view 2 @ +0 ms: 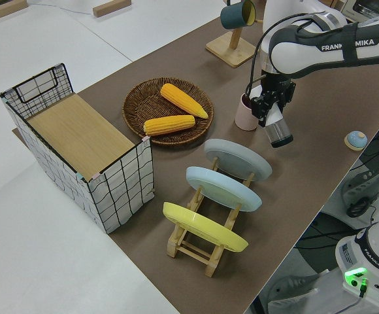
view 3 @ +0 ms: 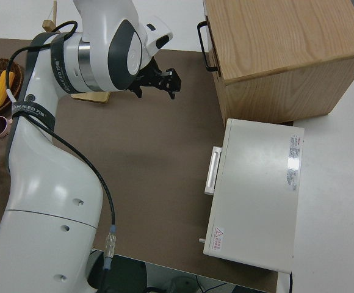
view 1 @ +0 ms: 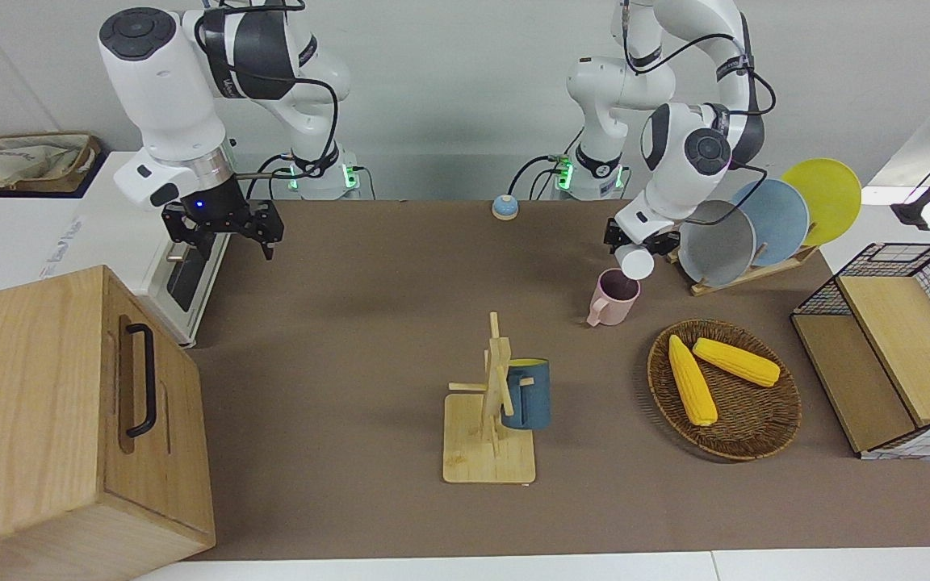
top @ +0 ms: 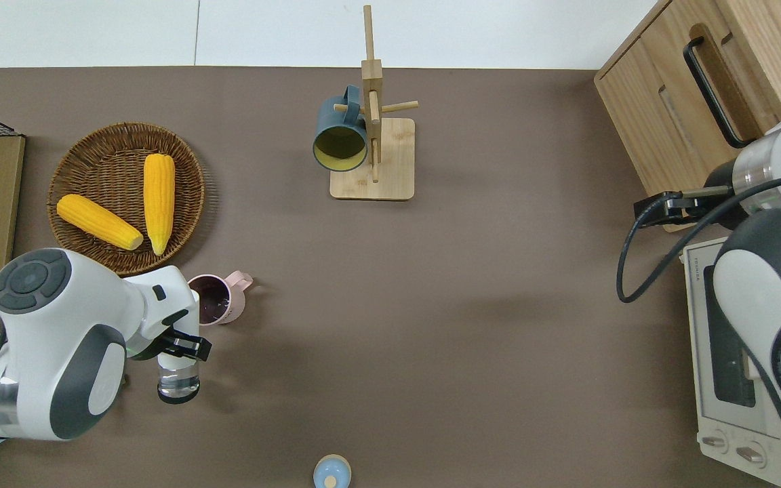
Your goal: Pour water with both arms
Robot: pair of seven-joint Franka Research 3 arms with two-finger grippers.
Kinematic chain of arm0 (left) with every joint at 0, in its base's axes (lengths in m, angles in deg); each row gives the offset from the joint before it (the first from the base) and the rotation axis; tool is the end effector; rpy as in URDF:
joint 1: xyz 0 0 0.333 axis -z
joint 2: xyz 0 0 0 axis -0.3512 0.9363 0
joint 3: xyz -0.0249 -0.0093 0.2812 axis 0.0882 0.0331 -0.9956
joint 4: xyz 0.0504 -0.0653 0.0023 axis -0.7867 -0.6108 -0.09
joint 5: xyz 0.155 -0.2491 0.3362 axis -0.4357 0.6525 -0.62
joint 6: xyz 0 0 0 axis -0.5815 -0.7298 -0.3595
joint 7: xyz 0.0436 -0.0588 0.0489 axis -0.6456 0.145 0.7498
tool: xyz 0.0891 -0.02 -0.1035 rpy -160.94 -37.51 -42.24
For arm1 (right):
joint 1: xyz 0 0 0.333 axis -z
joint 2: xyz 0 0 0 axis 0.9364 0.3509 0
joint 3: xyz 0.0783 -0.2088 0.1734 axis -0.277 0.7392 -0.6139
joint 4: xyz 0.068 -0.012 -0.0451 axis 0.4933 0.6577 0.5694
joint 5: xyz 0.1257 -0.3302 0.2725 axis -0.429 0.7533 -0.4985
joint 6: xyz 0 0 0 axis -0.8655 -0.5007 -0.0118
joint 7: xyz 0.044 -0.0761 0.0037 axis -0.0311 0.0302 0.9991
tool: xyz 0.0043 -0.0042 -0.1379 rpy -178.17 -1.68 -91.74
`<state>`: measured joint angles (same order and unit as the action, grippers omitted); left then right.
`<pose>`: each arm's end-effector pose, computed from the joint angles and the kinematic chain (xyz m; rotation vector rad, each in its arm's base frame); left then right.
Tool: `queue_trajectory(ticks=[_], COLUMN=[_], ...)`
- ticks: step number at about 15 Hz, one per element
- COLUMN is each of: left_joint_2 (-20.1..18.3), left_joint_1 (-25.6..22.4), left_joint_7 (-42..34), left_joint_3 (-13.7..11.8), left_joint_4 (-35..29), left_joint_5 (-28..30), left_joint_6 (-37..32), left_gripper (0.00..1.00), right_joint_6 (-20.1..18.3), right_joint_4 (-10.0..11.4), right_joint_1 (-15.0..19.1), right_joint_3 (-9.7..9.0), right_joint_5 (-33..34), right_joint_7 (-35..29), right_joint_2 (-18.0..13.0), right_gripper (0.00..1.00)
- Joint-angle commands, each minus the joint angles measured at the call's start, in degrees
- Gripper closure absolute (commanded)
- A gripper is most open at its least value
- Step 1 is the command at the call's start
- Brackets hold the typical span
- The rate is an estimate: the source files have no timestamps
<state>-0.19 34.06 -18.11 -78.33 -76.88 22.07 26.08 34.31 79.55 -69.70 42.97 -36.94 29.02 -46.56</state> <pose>0.5113 -0.0746 0.2877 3.0601 -0.4210 -0.3637 0.6433 0.0301 0.5049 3.0896 0.0286 0.0235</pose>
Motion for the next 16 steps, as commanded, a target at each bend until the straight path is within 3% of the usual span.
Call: queue_trajectory(ticks=[1,6,11,16], left_joint_2=[-0.12,0.93,1.81,2.69], left_joint_1=[1.01,0.92,1.0,1.01], left_joint_7=[0.69,0.6,0.69,0.87], left_joint_3=[-0.62,-0.62,-0.62,-0.62], left_joint_4=[2.71,4.64,7.45,8.42], left_joint_5=[-1.3,-1.3,-1.3,-1.3], left_joint_6=[-3.66,-7.17,-11.3,-12.28], left_gripper=[1.0,1.0,1.0,1.0], right_joint_6=[-0.21,-0.12,-0.12,-0.12], right_joint_4=[-0.26,-1.58,-5.8,-5.89], right_joint_1=[0.24,0.15,0.15,0.15], right_joint_3=[-0.59,-1.2,-1.2,-1.2], right_joint_5=[-1.49,-1.58,-1.66,-1.66], right_joint_7=[-0.44,-0.53,-0.53,-0.53], right_joint_2=[-1.09,-1.18,-1.18,-1.18], right_gripper=[0.019,0.019,0.017,0.019])
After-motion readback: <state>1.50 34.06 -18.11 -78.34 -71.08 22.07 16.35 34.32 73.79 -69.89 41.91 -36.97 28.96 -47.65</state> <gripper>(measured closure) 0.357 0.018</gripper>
